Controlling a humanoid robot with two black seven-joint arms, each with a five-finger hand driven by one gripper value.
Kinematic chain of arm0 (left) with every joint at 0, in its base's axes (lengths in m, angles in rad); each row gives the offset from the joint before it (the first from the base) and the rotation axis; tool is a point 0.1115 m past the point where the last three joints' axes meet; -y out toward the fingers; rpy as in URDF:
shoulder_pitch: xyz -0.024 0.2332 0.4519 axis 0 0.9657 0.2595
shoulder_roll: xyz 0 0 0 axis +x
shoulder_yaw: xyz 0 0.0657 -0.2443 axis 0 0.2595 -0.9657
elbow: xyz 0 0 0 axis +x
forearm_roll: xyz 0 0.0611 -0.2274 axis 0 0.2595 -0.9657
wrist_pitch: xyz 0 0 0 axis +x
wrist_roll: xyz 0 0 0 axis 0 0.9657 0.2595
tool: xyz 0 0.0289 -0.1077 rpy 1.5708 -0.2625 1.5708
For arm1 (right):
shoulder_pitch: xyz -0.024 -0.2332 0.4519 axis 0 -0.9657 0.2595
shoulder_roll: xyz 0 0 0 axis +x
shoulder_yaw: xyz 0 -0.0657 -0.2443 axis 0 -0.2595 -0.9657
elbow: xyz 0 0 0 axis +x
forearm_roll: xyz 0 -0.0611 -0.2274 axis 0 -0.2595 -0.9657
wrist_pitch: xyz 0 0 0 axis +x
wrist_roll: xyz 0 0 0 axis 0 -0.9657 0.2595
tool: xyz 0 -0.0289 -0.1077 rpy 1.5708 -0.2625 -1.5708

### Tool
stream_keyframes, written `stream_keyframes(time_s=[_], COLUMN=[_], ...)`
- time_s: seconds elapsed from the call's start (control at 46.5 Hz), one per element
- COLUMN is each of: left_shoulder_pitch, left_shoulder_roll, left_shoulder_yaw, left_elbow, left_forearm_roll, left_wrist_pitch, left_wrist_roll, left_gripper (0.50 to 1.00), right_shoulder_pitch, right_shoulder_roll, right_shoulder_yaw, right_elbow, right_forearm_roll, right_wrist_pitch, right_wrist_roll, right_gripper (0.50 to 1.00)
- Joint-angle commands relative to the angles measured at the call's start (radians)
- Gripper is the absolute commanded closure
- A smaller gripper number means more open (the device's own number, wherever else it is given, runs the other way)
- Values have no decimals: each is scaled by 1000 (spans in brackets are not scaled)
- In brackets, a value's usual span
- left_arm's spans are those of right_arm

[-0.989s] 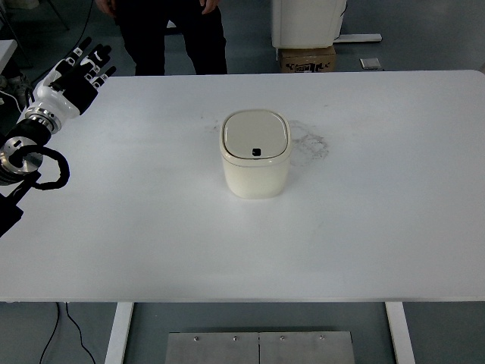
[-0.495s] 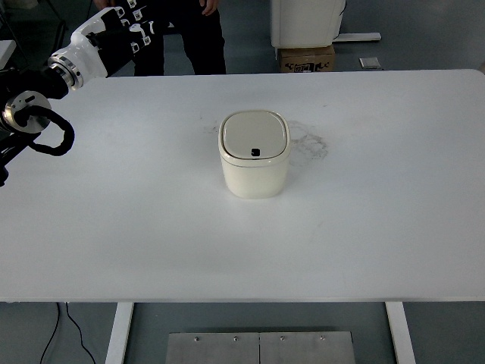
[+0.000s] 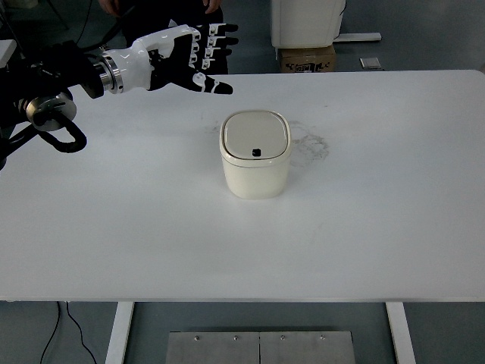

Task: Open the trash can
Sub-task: 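Raise the left hand and reach over toward the cream trash can, then place the left hand fingers on the trash can lid near its button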

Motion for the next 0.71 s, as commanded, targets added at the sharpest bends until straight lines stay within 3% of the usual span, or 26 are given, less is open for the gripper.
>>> stream_keyframes(time_s=[0.0,0.129,0.28,0.688], left_shoulder_pitch=[-32,-61,-87,-138], left_shoulder_roll=[-2,-5,-7,-59], left_shoulder_yaw=[34,65,102,109], left_elbow=[-19,-28,-28,-26], left_forearm_roll=[92,208,268,365], left_wrist_pitch=[-54,-129,-202,-270], left_wrist_roll=[0,8,87,98], left_gripper=[500,500,500,500], right_shoulder_pitch=[0,0,0,0], right_shoulder_roll=[0,0,0,0], right_shoulder_yaw=[0,0,0,0], right_elbow=[0,0,0,0], right_forearm_roll=[0,0,0,0], right_wrist_pitch=[0,0,0,0], right_wrist_roll=[0,0,-1,0], right_gripper=[509,509,509,509])
